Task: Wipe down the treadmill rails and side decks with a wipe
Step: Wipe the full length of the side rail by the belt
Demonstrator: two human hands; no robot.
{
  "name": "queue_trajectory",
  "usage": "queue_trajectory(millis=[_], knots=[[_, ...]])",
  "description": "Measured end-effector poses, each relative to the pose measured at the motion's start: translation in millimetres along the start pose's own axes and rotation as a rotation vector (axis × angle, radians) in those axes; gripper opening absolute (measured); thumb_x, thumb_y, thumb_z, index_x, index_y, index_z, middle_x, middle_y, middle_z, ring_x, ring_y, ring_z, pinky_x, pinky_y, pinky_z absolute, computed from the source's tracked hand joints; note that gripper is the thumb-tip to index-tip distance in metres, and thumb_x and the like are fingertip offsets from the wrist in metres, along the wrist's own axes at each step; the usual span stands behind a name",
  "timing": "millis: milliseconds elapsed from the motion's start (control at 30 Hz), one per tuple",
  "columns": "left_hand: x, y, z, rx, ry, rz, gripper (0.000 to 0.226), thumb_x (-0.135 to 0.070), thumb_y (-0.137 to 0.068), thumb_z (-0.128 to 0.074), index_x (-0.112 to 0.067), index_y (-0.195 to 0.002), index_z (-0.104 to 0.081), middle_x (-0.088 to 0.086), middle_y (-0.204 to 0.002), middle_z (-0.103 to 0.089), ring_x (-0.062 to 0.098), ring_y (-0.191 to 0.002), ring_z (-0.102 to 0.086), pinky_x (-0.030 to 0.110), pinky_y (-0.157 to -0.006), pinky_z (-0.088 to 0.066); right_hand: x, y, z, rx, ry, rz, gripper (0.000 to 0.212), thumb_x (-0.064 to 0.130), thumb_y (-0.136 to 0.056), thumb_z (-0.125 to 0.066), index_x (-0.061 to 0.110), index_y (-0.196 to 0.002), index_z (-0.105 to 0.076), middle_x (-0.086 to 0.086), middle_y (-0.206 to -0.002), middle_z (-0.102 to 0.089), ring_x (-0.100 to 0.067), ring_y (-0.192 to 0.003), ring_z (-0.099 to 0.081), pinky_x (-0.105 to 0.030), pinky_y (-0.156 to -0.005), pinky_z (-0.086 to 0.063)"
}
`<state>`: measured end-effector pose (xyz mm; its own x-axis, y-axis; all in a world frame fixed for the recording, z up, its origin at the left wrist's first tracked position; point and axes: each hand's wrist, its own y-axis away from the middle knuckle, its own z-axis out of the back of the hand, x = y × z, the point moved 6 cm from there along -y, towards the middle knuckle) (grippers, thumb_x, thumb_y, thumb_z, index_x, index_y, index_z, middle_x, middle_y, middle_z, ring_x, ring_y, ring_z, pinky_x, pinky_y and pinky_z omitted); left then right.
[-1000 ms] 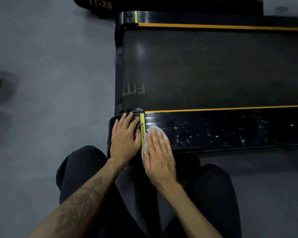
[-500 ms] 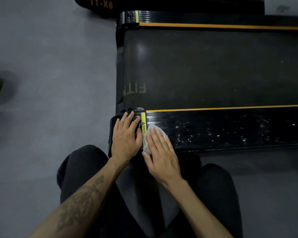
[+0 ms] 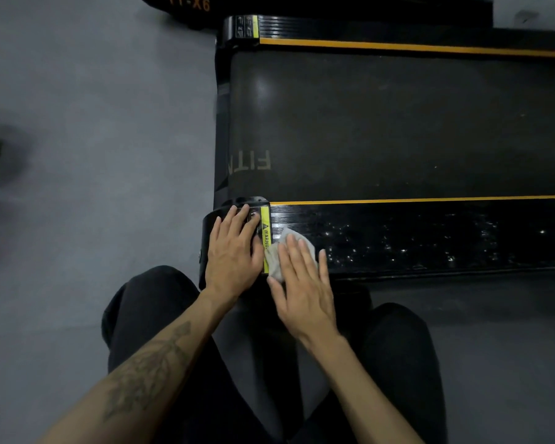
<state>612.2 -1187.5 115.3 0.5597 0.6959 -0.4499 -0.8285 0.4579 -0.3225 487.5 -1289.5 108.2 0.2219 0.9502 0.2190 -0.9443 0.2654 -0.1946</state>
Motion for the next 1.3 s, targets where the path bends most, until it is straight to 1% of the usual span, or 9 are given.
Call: queue_trajectory(millis=[67, 167, 300, 400, 567, 767, 933, 1133, 1300], knots=[[-0.7, -0.3, 0.7, 0.006, 0.001, -0.001, 0.05, -0.031, -0.098, -0.042, -0.013, -0.14, -0.06, 0.01, -0.154, -0.051, 0.027, -0.149, -0.037, 0.052, -0.123, -0.028, 1.1, 7.8, 2.9, -0.011, -0.025, -0.051, 0.069, 0.047, -0.104, -0.037, 0.011, -0.162, -0.027, -0.008, -0.171, -0.016, -0.021, -0.159, -0.009, -0.05, -0.128, -0.003], [-0.7, -0.4, 0.7, 0.018, 0.005, 0.007, 0.051, -0.031, -0.098, -0.041, -0.013, -0.141, -0.06, 0.009, -0.154, -0.05, 0.026, -0.15, -0.037, 0.052, -0.124, -0.027, 15.3, 23.9, 2.3, -0.035, -0.021, -0.015, 0.071, 0.043, -0.102, -0.042, 0.006, -0.161, -0.027, -0.013, -0.17, -0.017, -0.024, -0.159, -0.01, -0.048, -0.129, -0.004], [-0.5, -0.2, 0.5, 0.03, 0.018, 0.011, 0.051, -0.032, -0.097, -0.04, -0.014, -0.141, -0.059, 0.009, -0.155, -0.05, 0.025, -0.15, -0.036, 0.051, -0.125, -0.026, 19.7, 10.7, 0.9, -0.042, 0.01, 0.087, 0.067, 0.041, -0.102, -0.044, 0.004, -0.158, -0.036, -0.014, -0.168, -0.025, -0.027, -0.158, -0.019, -0.048, -0.129, -0.008], [-1.6, -1.0, 1.8, 0.034, 0.02, 0.008, 0.052, -0.032, -0.097, -0.04, -0.013, -0.141, -0.059, 0.009, -0.154, -0.05, 0.026, -0.15, -0.036, 0.051, -0.125, -0.026, 9.4, 4.3, 4.3, -0.076, 0.046, 0.076, 0.065, 0.039, -0.102, -0.042, 0.002, -0.155, -0.041, -0.017, -0.165, -0.031, -0.03, -0.155, -0.026, -0.047, -0.129, -0.007], [-3.1, -0.5, 1.9, 0.028, 0.009, -0.016, 0.05, -0.03, -0.097, -0.041, -0.013, -0.141, -0.06, 0.009, -0.154, -0.051, 0.027, -0.149, -0.038, 0.052, -0.124, -0.027, 22.7, 24.9, 2.0, 0.016, 0.102, -0.018, 0.079, 0.043, -0.097, -0.041, -0.004, -0.159, -0.025, -0.026, -0.168, -0.015, -0.037, -0.158, -0.012, -0.05, -0.126, -0.013], [-5.3, -2.6, -0.5, 0.064, 0.021, -0.039, 0.051, -0.033, -0.098, -0.038, -0.016, -0.139, -0.063, 0.006, -0.153, -0.053, 0.024, -0.149, -0.038, 0.049, -0.125, -0.025, 12.8, 13.5, -2.3, 0.001, 0.056, 0.108, 0.072, 0.037, -0.099, -0.044, 0.001, -0.16, -0.027, -0.016, -0.17, -0.018, -0.028, -0.158, -0.014, -0.051, -0.123, -0.027], [-9.8, -6.2, 1.6, 0.094, -0.003, -0.036, 0.05, -0.034, -0.095, -0.04, -0.015, -0.134, -0.065, 0.008, -0.148, -0.057, 0.029, -0.146, -0.042, 0.053, -0.122, -0.03, 3.0, 32.0, 3.9, -0.025, 0.044, -0.019, 0.073, 0.038, -0.098, -0.044, 0.004, -0.161, -0.027, -0.015, -0.17, -0.019, -0.026, -0.159, -0.013, -0.051, -0.125, -0.023], [-15.4, -11.0, -3.4, 0.128, -0.086, -0.009, 0.04, -0.032, -0.096, -0.042, -0.011, -0.122, -0.065, 0.012, -0.142, -0.059, 0.035, -0.139, -0.048, 0.062, -0.114, -0.036, 2.2, 18.8, 3.2, 0.037, 0.027, 0.127, 0.07, 0.037, -0.099, -0.045, 0.009, -0.161, -0.029, -0.008, -0.171, -0.017, -0.021, -0.159, -0.014, -0.048, -0.124, -0.024], [-16.0, -7.8, -3.5, 0.084, -0.081, -0.013, 0.037, -0.035, -0.097, -0.046, -0.012, -0.121, -0.064, 0.01, -0.14, -0.058, 0.033, -0.139, -0.047, 0.06, -0.117, -0.032, -14.1, 30.1, 13.9, -0.052, -0.002, -0.036, 0.07, 0.032, -0.097, -0.047, 0.004, -0.159, -0.031, -0.013, -0.169, -0.022, -0.023, -0.158, -0.016, -0.046, -0.126, -0.021]])
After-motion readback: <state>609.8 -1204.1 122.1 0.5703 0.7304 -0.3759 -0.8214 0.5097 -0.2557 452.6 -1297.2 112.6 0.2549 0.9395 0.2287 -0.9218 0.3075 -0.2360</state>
